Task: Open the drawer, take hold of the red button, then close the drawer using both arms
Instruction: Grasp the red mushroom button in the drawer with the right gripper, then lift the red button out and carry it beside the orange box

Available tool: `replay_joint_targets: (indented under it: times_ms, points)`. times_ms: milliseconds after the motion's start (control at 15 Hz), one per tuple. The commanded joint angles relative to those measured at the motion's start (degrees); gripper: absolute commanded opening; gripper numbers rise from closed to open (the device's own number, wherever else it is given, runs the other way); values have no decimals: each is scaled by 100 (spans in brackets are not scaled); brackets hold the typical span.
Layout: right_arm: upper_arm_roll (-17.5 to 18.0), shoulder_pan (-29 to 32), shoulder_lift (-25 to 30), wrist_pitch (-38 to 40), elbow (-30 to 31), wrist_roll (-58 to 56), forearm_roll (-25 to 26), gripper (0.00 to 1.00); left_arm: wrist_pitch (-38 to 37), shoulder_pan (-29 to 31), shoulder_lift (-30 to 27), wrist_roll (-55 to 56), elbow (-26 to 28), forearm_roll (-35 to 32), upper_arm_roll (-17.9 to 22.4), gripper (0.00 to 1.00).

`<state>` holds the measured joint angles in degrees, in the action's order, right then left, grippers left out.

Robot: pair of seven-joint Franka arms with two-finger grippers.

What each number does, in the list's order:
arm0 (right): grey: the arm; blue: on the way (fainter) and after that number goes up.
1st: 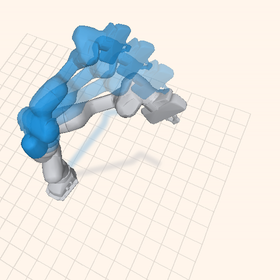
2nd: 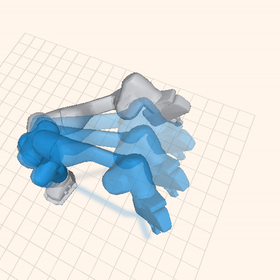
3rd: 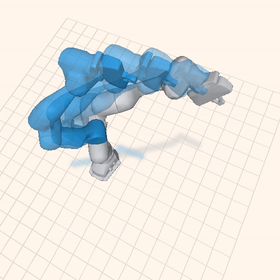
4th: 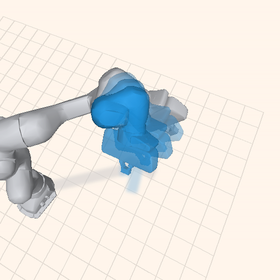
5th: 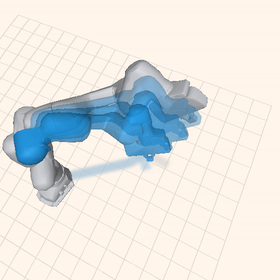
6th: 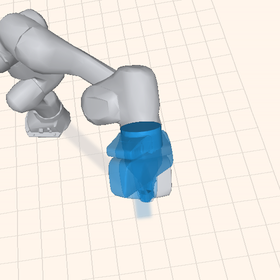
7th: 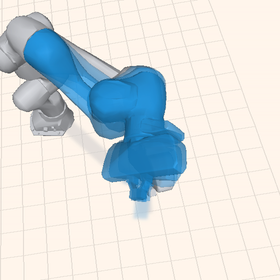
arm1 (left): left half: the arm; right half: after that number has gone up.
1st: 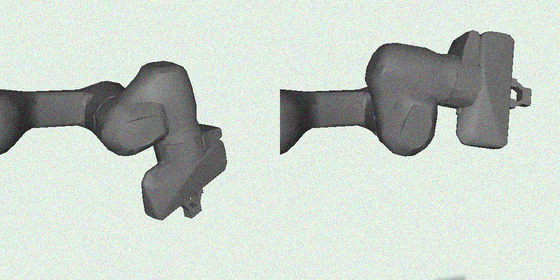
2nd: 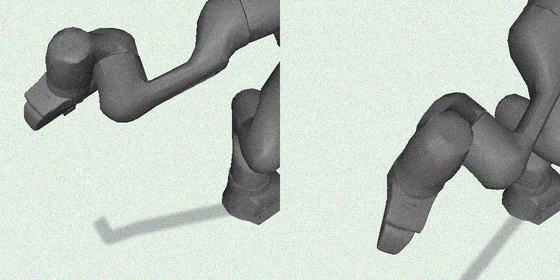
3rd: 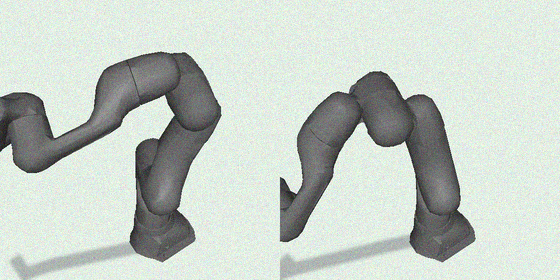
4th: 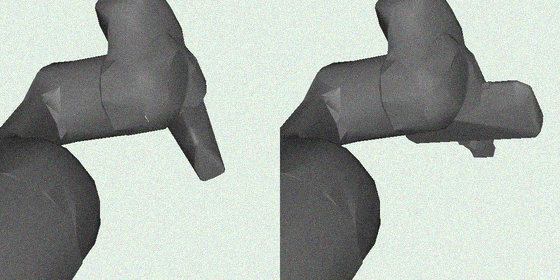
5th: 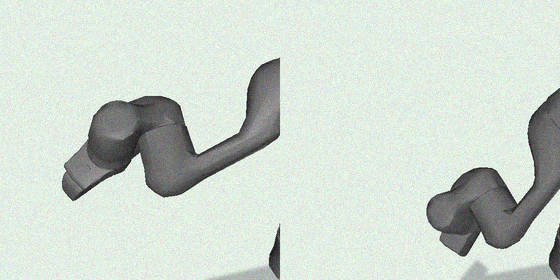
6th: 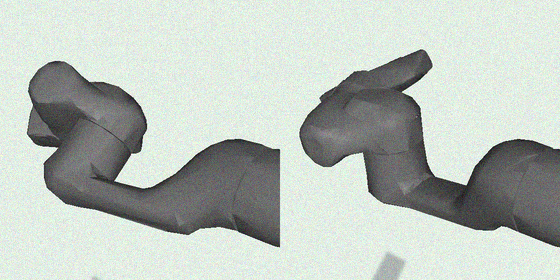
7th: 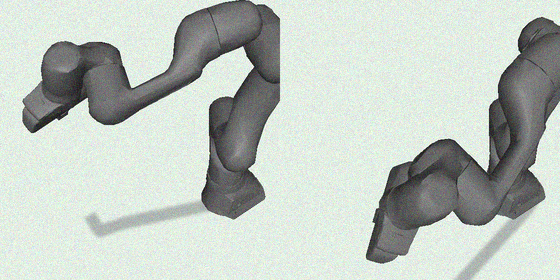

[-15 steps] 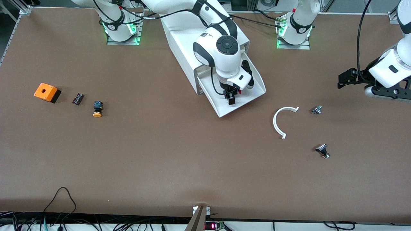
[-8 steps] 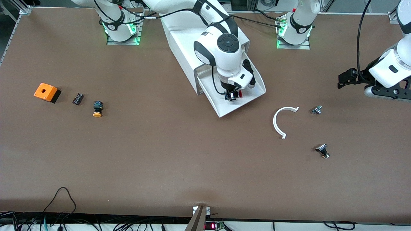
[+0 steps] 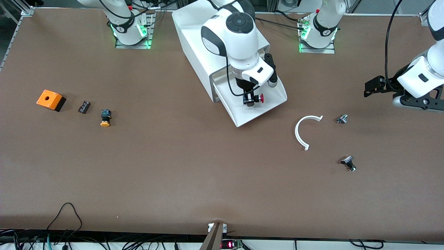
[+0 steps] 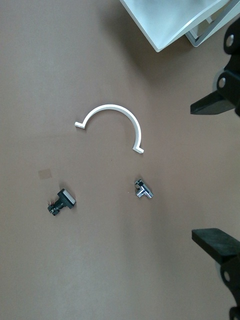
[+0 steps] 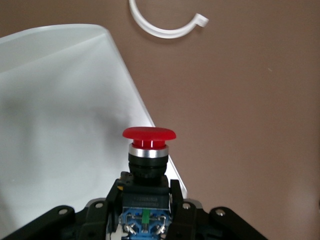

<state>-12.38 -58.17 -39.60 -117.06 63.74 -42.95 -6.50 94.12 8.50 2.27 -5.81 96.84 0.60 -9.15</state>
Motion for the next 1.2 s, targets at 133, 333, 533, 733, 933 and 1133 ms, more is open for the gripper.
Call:
replay_joint_targets:
  times_ms: [133,333,533,733,933,1133]
  points:
    - [-10,893,786,-1,804,1104,43,24,-113,-16,221,-138,-121,-157,36,100]
    - [-10,1771,1357,-167,1779,1140,-18,24,-113,-24,238,-219,-104,-96,36,100]
    - [-1,2519,1631,-194,2667,1157,-27,24,185,-173,405,841,-8,-42,-174,100]
    - [43,3293,1640,-247,3231,1044,-18,24,869,-331,537,1818,405,-42,-464,100]
    - [52,3488,1623,-456,3740,868,61,24,1809,-629,896,2968,792,-34,-728,100]
    - [104,3681,1483,-1622,4618,711,70,24,2951,-1104,1257,4068,1222,-42,-764,100]
